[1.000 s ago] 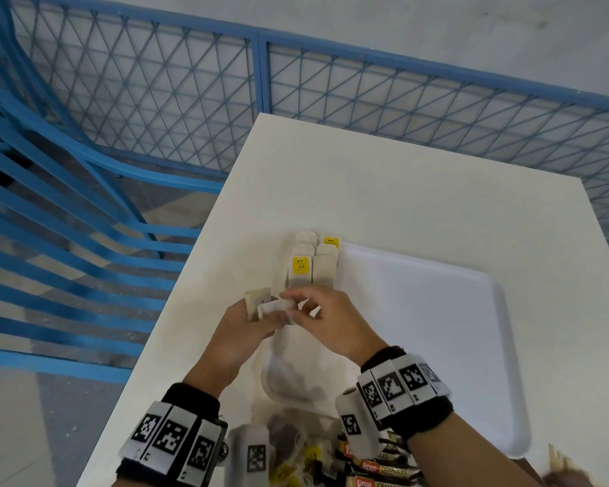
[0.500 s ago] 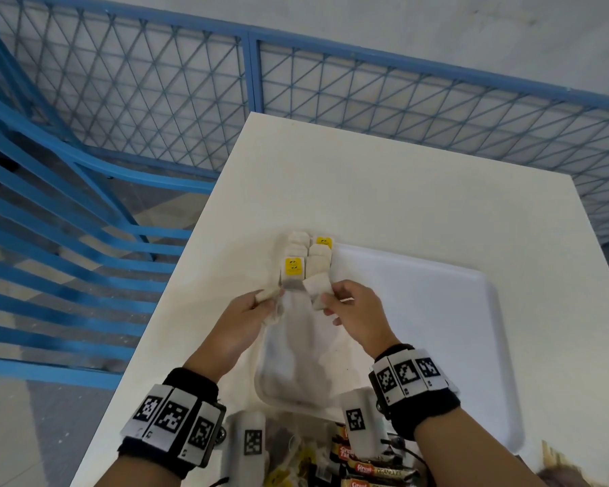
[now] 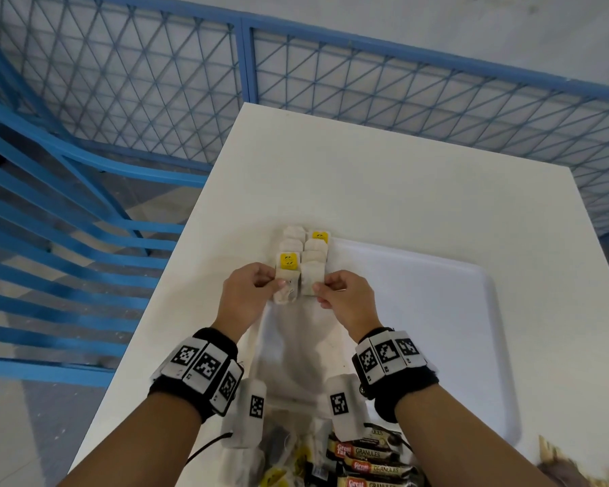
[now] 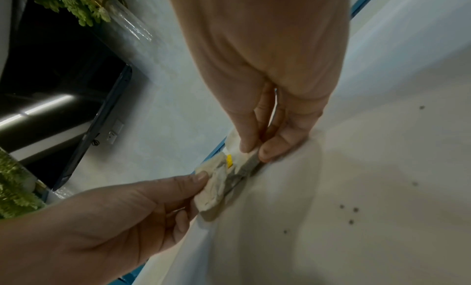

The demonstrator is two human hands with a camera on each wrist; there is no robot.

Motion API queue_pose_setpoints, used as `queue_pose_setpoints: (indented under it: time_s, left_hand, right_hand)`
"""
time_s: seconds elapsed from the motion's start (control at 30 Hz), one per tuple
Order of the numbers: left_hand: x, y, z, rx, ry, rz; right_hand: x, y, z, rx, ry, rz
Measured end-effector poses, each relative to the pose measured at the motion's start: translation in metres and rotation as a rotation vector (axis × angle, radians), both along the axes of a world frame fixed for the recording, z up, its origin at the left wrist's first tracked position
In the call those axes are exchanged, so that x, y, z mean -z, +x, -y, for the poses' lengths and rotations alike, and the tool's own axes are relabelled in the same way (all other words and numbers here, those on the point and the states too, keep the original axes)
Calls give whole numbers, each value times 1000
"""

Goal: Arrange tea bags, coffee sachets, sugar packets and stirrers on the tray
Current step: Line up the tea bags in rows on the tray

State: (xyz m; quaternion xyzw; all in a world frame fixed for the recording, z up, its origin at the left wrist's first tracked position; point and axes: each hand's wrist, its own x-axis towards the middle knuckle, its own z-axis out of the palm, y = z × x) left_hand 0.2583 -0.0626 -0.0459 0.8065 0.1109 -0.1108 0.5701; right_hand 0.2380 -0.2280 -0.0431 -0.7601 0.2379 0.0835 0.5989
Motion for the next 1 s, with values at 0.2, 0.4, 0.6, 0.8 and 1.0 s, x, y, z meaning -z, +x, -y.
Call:
queue_pose_setpoints:
  time_s: [0.2,0.4,0.6,0.8,1.0]
  left_hand:
    - [-6,-6,-5,55,-60,39]
    - [-16,-15,-8,52,-197,0]
    - [-16,-12,-8,14,-281,-70]
    - [-7,-6,-3,98,-142,35]
    - [0,-3,-3,177,-66,154]
  right_hand:
    - [6,0,1,-16,-55,1]
    - [11,4,3,-35,-119,-2]
    - [10,4,4,-35,-127,6]
    - [11,3,5,-52,-129,8]
    - [12,2,6,-74,-123,14]
